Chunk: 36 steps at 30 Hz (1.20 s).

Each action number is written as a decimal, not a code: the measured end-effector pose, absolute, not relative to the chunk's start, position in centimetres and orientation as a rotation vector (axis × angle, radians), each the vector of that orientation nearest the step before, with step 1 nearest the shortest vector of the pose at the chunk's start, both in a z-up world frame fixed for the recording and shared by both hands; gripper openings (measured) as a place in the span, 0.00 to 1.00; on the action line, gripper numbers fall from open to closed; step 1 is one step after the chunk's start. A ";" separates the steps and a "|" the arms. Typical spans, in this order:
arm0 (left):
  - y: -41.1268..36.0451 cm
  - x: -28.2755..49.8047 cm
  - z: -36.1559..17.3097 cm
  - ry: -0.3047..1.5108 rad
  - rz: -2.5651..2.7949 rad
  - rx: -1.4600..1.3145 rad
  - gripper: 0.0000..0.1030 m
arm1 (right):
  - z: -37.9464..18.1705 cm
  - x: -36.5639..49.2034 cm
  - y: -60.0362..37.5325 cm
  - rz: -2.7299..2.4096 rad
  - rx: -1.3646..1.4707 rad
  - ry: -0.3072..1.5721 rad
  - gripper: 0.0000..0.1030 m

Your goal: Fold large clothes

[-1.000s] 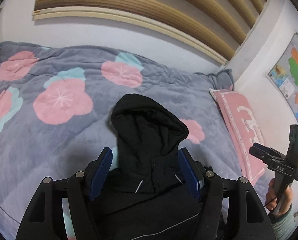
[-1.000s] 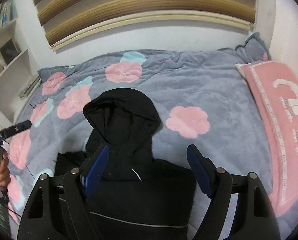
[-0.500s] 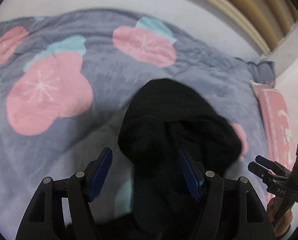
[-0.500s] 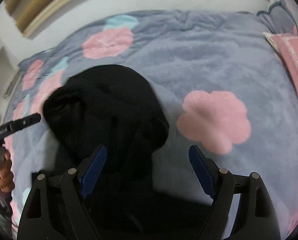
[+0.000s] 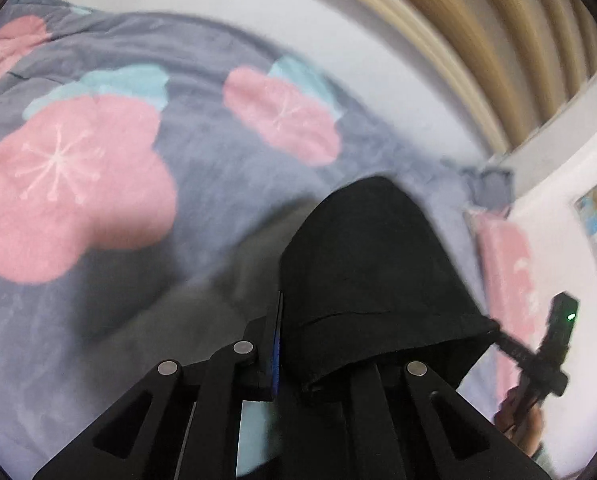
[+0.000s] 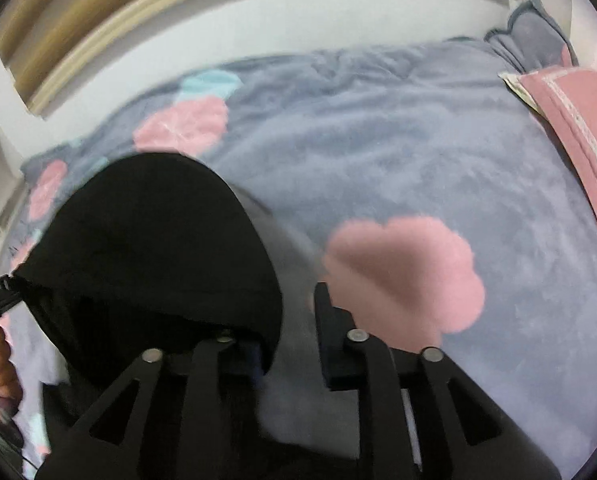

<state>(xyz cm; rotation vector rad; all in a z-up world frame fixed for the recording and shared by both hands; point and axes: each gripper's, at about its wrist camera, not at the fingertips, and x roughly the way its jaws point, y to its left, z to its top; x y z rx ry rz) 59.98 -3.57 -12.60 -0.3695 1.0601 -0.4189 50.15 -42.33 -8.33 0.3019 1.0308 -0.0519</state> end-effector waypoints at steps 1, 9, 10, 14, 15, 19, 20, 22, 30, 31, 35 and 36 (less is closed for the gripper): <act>-3.7 60.6 -14.1 1.106 -0.391 -0.357 0.09 | -10.1 50.6 -42.5 -0.052 0.336 1.067 0.22; -2.5 61.5 -20.3 1.237 -0.409 -0.425 0.20 | -13.6 51.4 -43.0 0.009 0.375 1.150 0.32; -2.6 61.0 -19.5 1.225 -0.416 -0.376 0.22 | -13.1 51.1 -42.9 0.018 0.360 1.158 0.36; -2.0 58.8 -15.8 1.168 -0.392 -0.219 0.50 | -9.7 48.6 -42.6 0.027 0.263 1.150 0.51; -1.6 58.0 -14.7 1.152 -0.399 -0.209 0.50 | -8.6 47.8 -42.7 0.038 0.257 1.144 0.52; -0.1 55.7 -9.8 1.060 -0.435 -0.199 0.50 | -4.2 46.2 -42.6 0.075 0.255 1.059 0.52; -0.4 55.8 -8.8 1.030 -0.445 -0.205 0.50 | -3.4 46.5 -42.4 0.079 0.252 1.039 0.52; -0.9 55.9 -7.1 0.974 -0.495 -0.242 0.50 | -2.3 47.7 -41.8 0.116 0.273 1.004 0.52; -6.1 60.4 -12.9 1.095 -0.528 -0.246 0.50 | -9.8 53.4 -38.3 0.158 0.252 1.148 0.51; -6.4 60.7 -14.5 1.132 -0.499 -0.224 0.49 | -11.5 53.7 -38.2 0.154 0.249 1.179 0.51; -6.4 61.4 -19.1 1.226 -0.466 -0.257 0.48 | -14.2 54.0 -38.7 0.163 0.294 1.204 0.51; -6.3 61.4 -18.8 1.224 -0.470 -0.251 0.48 | -14.0 54.1 -38.8 0.166 0.294 1.207 0.51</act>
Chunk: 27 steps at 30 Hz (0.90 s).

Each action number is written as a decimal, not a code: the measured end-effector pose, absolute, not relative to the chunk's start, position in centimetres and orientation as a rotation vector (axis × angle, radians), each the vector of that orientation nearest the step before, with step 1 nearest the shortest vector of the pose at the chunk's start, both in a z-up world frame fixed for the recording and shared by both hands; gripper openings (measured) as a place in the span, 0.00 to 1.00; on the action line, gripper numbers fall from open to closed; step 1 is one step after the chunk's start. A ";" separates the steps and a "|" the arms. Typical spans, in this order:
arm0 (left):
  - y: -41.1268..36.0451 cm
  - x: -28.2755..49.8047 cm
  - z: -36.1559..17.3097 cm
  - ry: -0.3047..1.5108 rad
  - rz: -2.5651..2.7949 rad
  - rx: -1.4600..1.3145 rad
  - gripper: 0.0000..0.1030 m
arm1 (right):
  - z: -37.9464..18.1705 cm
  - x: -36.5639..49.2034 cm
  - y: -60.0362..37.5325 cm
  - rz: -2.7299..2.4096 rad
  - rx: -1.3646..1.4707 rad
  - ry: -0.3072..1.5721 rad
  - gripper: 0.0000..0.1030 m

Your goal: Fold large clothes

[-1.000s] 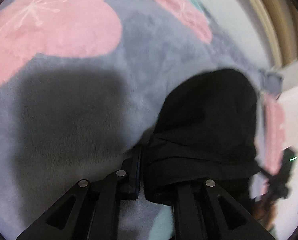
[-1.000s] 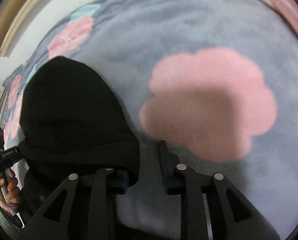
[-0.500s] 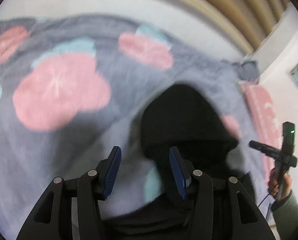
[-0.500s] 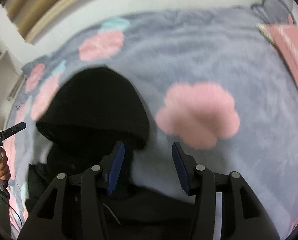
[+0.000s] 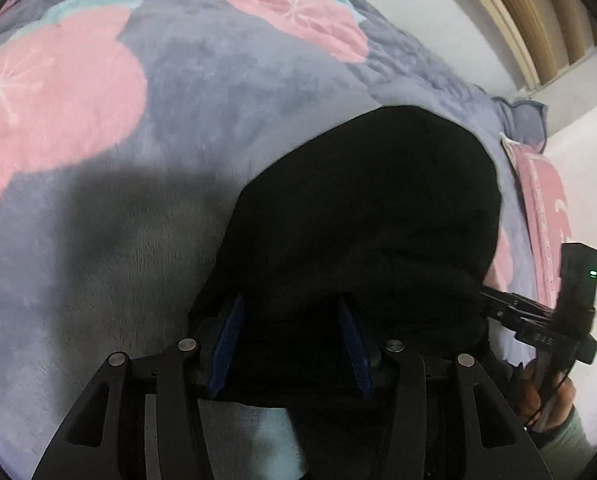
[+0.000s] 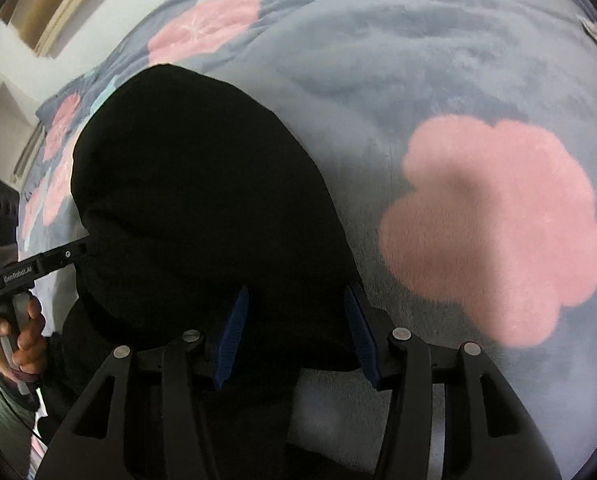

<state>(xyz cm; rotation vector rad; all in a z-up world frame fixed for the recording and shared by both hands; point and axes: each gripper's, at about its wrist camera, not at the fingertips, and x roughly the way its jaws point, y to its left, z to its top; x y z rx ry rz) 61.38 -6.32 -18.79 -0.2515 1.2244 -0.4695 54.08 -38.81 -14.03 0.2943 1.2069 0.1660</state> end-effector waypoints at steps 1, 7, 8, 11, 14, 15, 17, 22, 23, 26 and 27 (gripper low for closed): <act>-6.3 61.3 -18.2 1.216 -0.471 -0.230 0.48 | -13.6 54.1 -38.8 0.170 0.286 1.211 0.51; -5.5 59.8 -11.3 1.078 -0.570 -0.145 0.49 | -8.3 54.4 -39.4 0.269 0.218 1.141 0.57; -5.2 60.1 -10.0 1.056 -0.594 -0.150 0.55 | -7.7 54.9 -39.5 0.282 0.212 1.131 0.61; -4.9 61.8 -8.2 1.037 -0.629 -0.160 0.79 | -6.6 56.9 -39.7 0.291 0.169 1.104 0.74; -5.8 64.9 -9.4 1.102 -0.682 -0.172 0.79 | -7.7 59.8 -39.9 0.346 0.196 1.133 0.74; -6.1 66.1 -10.3 1.137 -0.695 -0.182 0.79 | -8.6 60.8 -39.9 0.361 0.209 1.154 0.74; -6.4 67.9 -12.6 1.216 -0.718 -0.204 0.78 | -10.2 62.4 -39.8 0.390 0.238 1.194 0.74; -7.7 70.5 -16.5 1.313 -0.827 -0.304 0.78 | -13.5 65.4 -39.6 0.485 0.337 1.262 0.74; -8.0 70.4 -16.8 1.317 -0.833 -0.309 0.78 | -14.1 65.9 -39.4 0.514 0.362 1.266 0.75; -8.9 69.9 -17.0 1.294 -0.860 -0.273 0.42 | -14.3 65.7 -38.0 0.577 0.356 1.256 0.70; -9.2 69.4 -16.7 1.277 -0.875 -0.248 0.26 | -13.7 65.1 -37.3 0.598 0.332 1.243 0.49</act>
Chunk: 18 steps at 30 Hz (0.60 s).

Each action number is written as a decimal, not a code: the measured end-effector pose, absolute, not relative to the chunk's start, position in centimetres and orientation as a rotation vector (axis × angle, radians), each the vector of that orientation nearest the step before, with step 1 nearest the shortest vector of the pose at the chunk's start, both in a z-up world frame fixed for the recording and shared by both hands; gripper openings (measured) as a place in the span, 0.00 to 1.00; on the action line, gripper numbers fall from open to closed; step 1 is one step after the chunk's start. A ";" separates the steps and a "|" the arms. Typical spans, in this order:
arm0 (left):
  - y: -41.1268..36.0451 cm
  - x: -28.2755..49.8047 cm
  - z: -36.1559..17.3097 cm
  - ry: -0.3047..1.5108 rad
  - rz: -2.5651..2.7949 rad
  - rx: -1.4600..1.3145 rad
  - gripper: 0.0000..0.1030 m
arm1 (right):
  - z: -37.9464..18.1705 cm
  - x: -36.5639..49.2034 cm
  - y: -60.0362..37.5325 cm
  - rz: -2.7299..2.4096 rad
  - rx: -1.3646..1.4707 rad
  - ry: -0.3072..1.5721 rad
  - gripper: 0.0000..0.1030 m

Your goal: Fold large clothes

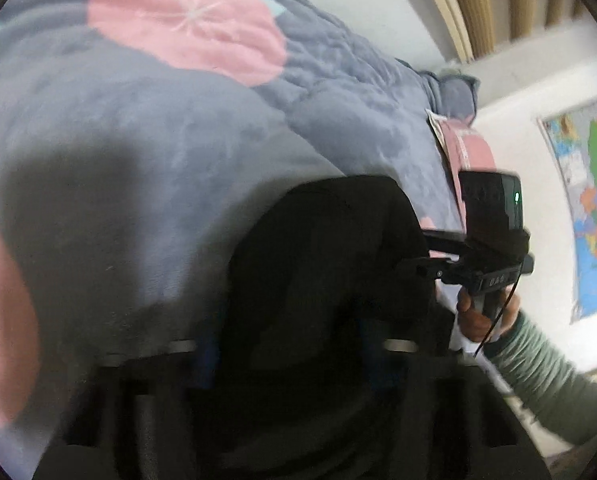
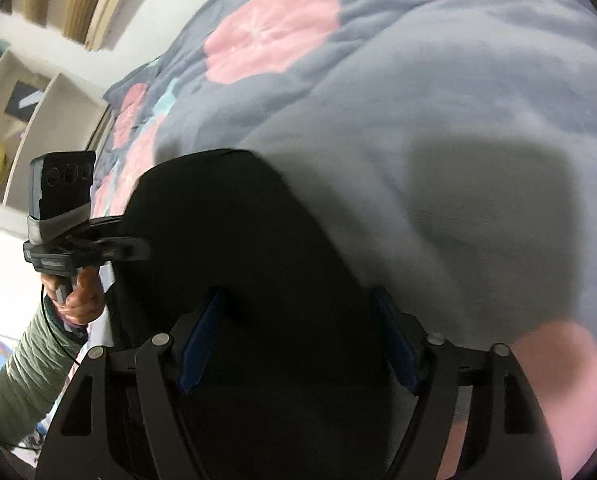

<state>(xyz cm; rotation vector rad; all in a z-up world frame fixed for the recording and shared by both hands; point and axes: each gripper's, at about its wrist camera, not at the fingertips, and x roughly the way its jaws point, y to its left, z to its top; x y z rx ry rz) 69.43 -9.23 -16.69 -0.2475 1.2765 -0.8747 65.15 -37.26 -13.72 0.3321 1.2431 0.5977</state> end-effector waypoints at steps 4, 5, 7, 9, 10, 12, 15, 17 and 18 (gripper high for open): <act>-9.3 66.9 -13.2 1.165 -0.913 -0.176 0.15 | -9.8 62.6 -35.4 0.613 0.245 1.157 0.33; -9.3 66.4 -12.3 1.143 -0.921 -0.171 0.14 | -8.8 61.7 -35.4 0.617 0.236 1.136 0.32; -8.8 64.4 -9.8 1.095 -0.941 -0.153 0.14 | -5.9 59.2 -35.1 0.618 0.209 1.086 0.29; -8.6 61.9 -7.1 1.058 -0.944 -0.113 0.14 | -3.4 56.6 -34.9 0.607 0.178 1.047 0.29; -8.6 60.3 -5.7 1.037 -0.945 -0.087 0.14 | -2.4 55.0 -34.6 0.600 0.159 1.030 0.29; -8.7 57.6 -3.5 1.007 -0.945 -0.045 0.14 | -0.2 51.8 -34.4 0.590 0.122 1.001 0.29; -8.3 53.7 -1.1 0.975 -0.946 -0.002 0.14 | 2.3 47.4 -33.1 0.578 0.083 0.975 0.29; -7.9 51.0 0.1 0.965 -0.945 0.009 0.14 | 3.4 44.7 -32.9 0.576 0.069 0.964 0.29; -7.6 49.9 0.5 0.963 -0.945 0.008 0.14 | 3.9 43.0 -32.8 0.576 0.064 0.961 0.29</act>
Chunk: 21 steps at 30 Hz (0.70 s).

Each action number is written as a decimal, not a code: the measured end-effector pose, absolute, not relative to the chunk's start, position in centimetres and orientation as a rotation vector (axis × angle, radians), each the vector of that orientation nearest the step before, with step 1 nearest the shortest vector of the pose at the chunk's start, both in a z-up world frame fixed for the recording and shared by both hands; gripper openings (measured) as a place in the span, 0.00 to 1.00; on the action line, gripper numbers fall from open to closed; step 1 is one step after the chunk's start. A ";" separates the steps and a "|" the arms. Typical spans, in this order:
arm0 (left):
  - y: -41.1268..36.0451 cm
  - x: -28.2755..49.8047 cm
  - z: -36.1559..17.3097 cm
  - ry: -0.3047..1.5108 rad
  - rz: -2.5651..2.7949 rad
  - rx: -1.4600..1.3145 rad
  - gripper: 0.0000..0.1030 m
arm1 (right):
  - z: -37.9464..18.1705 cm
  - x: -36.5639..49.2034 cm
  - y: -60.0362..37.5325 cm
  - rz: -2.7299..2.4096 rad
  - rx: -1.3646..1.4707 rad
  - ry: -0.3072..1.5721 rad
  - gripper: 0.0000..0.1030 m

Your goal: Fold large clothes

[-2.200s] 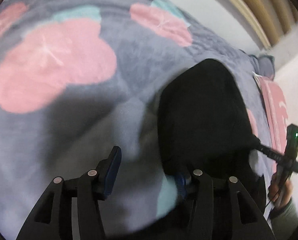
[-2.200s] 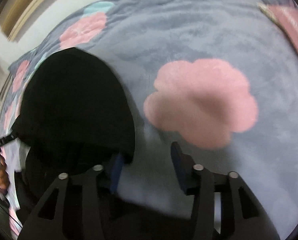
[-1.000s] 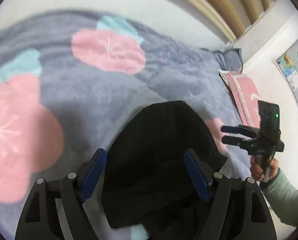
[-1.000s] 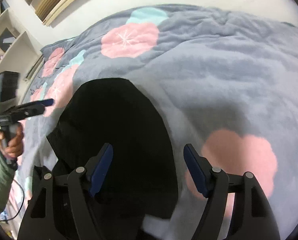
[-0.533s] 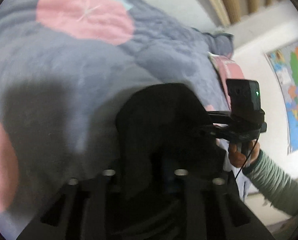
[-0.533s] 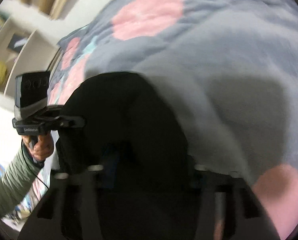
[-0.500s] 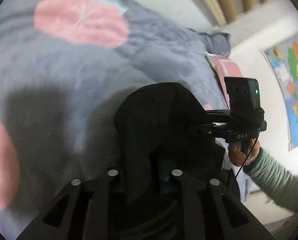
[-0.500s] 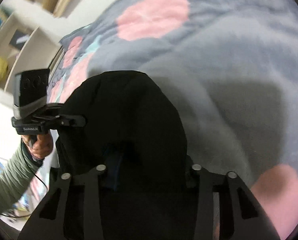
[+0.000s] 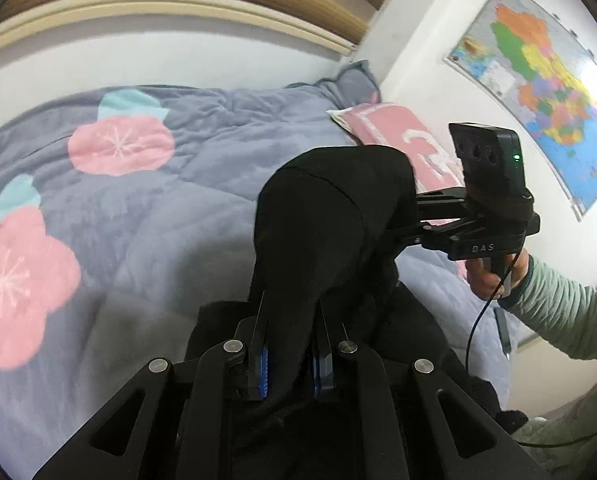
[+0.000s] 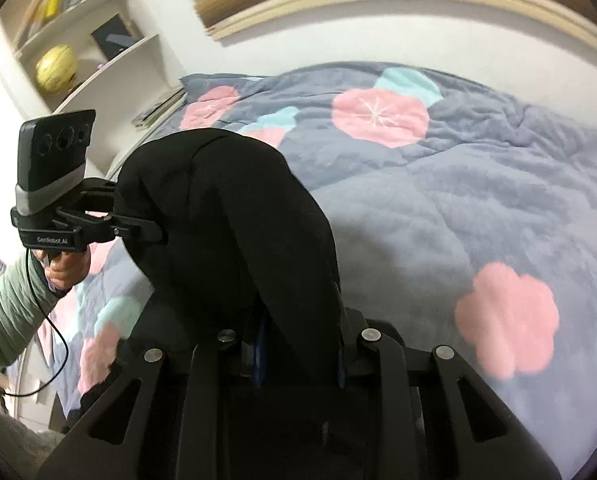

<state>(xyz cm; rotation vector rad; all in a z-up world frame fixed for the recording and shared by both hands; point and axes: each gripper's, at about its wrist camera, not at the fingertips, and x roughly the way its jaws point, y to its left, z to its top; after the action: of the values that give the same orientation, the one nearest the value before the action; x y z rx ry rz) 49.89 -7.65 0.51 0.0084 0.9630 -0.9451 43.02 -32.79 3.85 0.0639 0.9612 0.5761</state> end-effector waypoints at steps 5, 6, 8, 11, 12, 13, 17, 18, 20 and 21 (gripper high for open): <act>-6.6 43.4 0.7 0.984 -0.947 -0.008 0.14 | 4.4 35.8 -31.9 0.572 0.052 0.958 0.29; -6.4 41.8 0.3 0.995 -0.945 -0.008 0.14 | 4.3 34.2 -31.7 0.572 0.052 0.963 0.29; -6.0 39.1 -0.7 1.021 -0.943 -0.012 0.14 | 3.4 31.7 -31.1 0.564 0.035 0.984 0.29; -5.5 35.2 -3.2 1.080 -0.919 -0.047 0.14 | 0.6 28.0 -30.2 0.561 0.052 1.050 0.29; -5.4 34.1 -4.2 1.100 -0.903 -0.072 0.14 | -0.5 27.0 -29.9 0.553 0.052 1.070 0.29; -5.2 32.9 -5.3 1.117 -0.888 -0.091 0.14 | -1.5 26.0 -29.5 0.540 0.041 1.089 0.29; -4.5 29.9 -10.3 1.174 -0.800 -0.196 0.14 | -5.6 24.1 -28.5 0.503 0.020 1.158 0.29; -4.2 29.6 -11.4 1.187 -0.780 -0.226 0.14 | -6.8 23.8 -28.3 0.492 0.018 1.187 0.29; -3.5 29.1 -13.3 1.222 -0.746 -0.296 0.14 | -8.0 23.4 -28.1 0.486 0.015 1.231 0.29; -3.1 28.9 -13.8 1.234 -0.735 -0.336 0.14 | -8.3 22.9 -28.1 0.484 0.004 1.249 0.29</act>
<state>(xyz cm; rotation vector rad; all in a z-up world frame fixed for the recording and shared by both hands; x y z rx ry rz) 28.87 -3.09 -13.78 -0.3359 1.2340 -0.7352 22.93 -28.11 -8.28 0.0042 1.2487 0.4844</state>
